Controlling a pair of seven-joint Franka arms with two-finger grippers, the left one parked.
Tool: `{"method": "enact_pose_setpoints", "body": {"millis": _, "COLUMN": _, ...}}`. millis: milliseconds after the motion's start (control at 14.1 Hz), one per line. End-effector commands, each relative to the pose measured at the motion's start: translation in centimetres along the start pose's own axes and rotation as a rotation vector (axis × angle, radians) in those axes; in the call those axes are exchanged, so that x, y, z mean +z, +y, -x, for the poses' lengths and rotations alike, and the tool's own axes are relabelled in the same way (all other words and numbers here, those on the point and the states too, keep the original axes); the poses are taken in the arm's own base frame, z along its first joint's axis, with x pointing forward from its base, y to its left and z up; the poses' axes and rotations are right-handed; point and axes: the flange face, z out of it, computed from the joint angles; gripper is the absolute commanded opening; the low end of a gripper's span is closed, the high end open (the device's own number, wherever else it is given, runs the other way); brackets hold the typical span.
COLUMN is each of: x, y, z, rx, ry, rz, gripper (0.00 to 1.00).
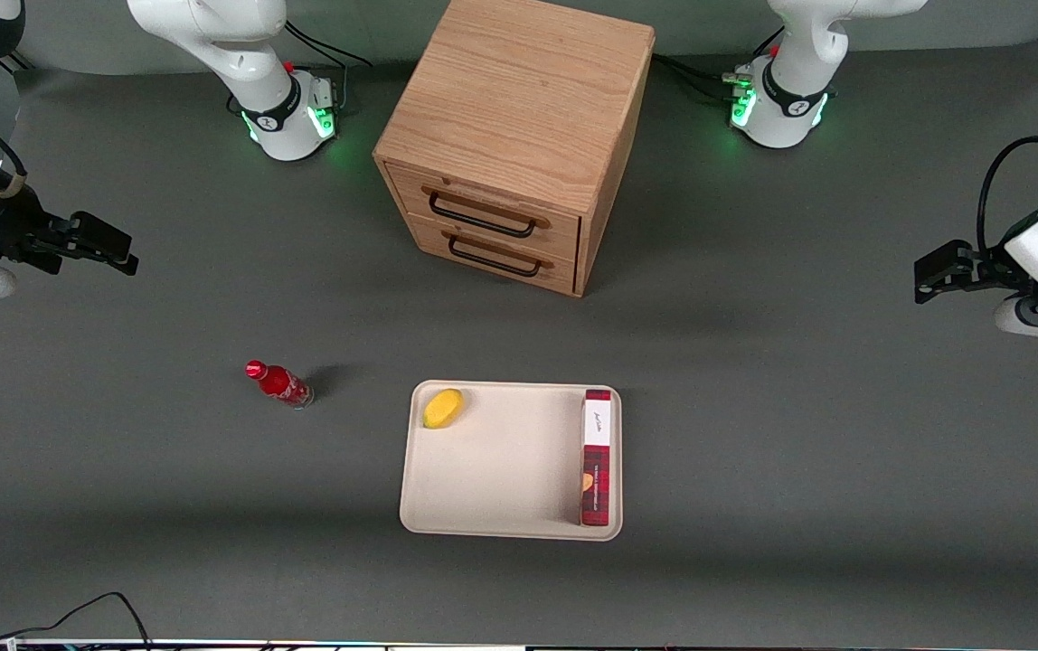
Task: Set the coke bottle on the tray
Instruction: 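Move the open right gripper toward the red Coca-Cola bottle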
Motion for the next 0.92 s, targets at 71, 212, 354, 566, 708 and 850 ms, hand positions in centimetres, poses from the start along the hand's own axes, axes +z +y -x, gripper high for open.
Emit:
{"method": "enact_pose_setpoints", "body": {"millis": 71, "x": -1.1, "y": -0.3, "z": -0.1, "rx": 0.021, "ry": -0.003, "rz": -0.021, "gripper": 1.00}}
{"method": "enact_pose_setpoints", "body": {"millis": 212, "x": -1.4, "y": 0.2, "z": -0.2, "rx": 0.028, "ry": -0.001, "rz": -0.026, "gripper": 1.00}}
{"method": "enact_pose_setpoints", "body": {"millis": 354, "x": -1.4, "y": 0.4, "z": -0.3, "rx": 0.025, "ry": 0.001, "rz": -0.024, "gripper": 1.00}}
{"method": "enact_pose_setpoints", "body": {"millis": 566, "x": -0.2, "y": 0.5, "z": -0.8, "rx": 0.023, "ry": -0.022, "rz": -0.019, "gripper": 1.00}}
{"method": "enact_pose_setpoints", "body": {"millis": 708, "x": 1.9, "y": 0.2, "z": -0.8, "rx": 0.034, "ry": -0.050, "rz": -0.023, "gripper": 1.00}}
{"method": "enact_pose_setpoints", "body": {"millis": 850, "x": 4.2, "y": -0.2, "z": -1.5, "rx": 0.029, "ry": -0.028, "rz": -0.022, "gripper": 1.00}}
